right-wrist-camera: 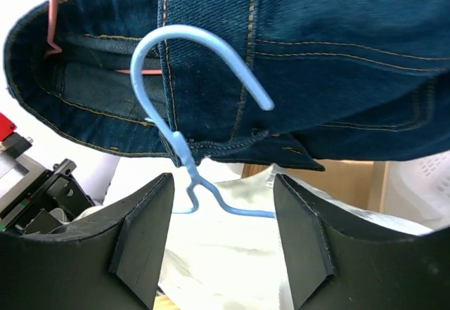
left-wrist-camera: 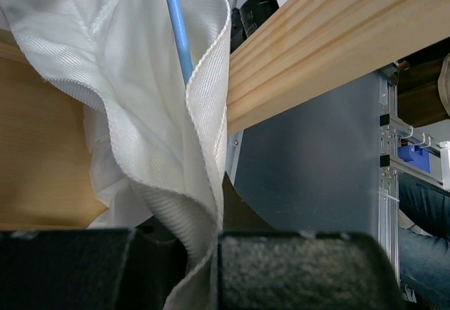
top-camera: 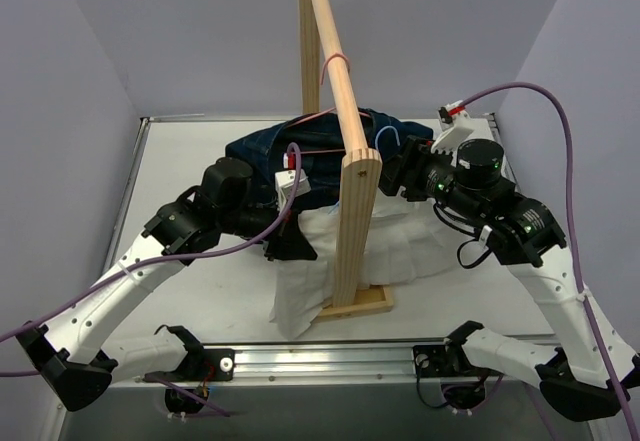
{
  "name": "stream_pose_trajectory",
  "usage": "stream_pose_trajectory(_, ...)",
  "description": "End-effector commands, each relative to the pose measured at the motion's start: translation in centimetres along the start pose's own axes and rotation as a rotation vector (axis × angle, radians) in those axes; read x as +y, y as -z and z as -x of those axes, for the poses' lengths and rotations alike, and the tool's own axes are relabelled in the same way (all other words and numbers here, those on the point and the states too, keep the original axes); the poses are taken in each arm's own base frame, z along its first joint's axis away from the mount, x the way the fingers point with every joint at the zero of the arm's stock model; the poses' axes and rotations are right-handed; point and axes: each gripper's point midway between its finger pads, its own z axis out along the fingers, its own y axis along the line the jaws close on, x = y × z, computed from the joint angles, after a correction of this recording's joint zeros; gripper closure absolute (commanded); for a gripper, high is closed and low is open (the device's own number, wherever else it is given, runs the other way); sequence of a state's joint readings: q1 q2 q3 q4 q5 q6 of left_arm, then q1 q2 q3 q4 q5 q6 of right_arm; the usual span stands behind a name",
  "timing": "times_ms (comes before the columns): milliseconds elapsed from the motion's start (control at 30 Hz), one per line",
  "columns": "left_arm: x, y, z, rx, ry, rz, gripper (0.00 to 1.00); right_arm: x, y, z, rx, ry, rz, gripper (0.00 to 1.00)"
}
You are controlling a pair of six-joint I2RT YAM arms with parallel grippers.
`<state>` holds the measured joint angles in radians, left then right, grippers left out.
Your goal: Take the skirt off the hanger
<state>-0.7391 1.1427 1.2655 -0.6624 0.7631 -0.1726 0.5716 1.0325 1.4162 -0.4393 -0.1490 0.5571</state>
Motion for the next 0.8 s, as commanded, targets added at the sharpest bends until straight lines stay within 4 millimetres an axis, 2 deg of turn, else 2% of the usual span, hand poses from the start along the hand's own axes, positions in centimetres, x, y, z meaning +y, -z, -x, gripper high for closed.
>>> stream_pose_trajectory(0, -1.8, 0.7, 3.2, -0.082, -0.104, -0.044, 0.98, 2.5, 0.5, 1.9, -0.058, 0.006, 0.086, 0.46)
stream_pose_trajectory(167, -1.9, 0.7, 3.2, -0.075, -0.106, -0.056, 0.98, 2.5, -1.1, 1.1, -0.027, 0.011, 0.078, 0.50)
stream_pose_trajectory(267, -2.0, 0.7, 3.1, -0.073, -0.108, -0.061, 0.98, 2.8, -1.6, 0.7, -0.023, 0.009, 0.083, 0.66)
stream_pose_trajectory(333, -2.1, 0.7, 3.1, -0.073, -0.111, -0.067, 0.98, 2.9, -1.9, 0.4, -0.020, 0.010, 0.079, 0.97)
stream_pose_trajectory(400, -2.3, 0.9, 3.0, -0.075, -0.115, -0.069, 0.96, 2.4, -1.8, 0.6, -0.040, 0.008, 0.042, 1.00)
stream_pose_trajectory(433, -2.4, 1.0, 2.9, -0.077, -0.115, -0.064, 0.90, 2.4, -1.3, 0.8, -0.052, 0.008, 0.035, 1.00)
stream_pose_trajectory(467, -1.8, 1.3, 3.0, -0.093, -0.112, -0.021, 0.69, 1.8, -1.3, 1.0, -0.072, -0.002, 0.003, 1.00)
stream_pose_trajectory(567, -1.8, 2.2, 3.3, -0.139, -0.131, 0.030, 0.46, 2.0, -0.2, 1.6, -0.105, -0.019, 0.010, 1.00)
stream_pose_trajectory(700, -1.5, 3.1, 3.1, -0.194, -0.137, 0.078, 0.37, 1.9, 0.2, 1.6, -0.105, -0.024, 0.008, 1.00)
stream_pose_trajectory(767, -1.7, 3.5, 3.2, -0.218, -0.141, 0.088, 0.37, 1.9, 0.3, 1.6, -0.104, -0.024, 0.010, 1.00)
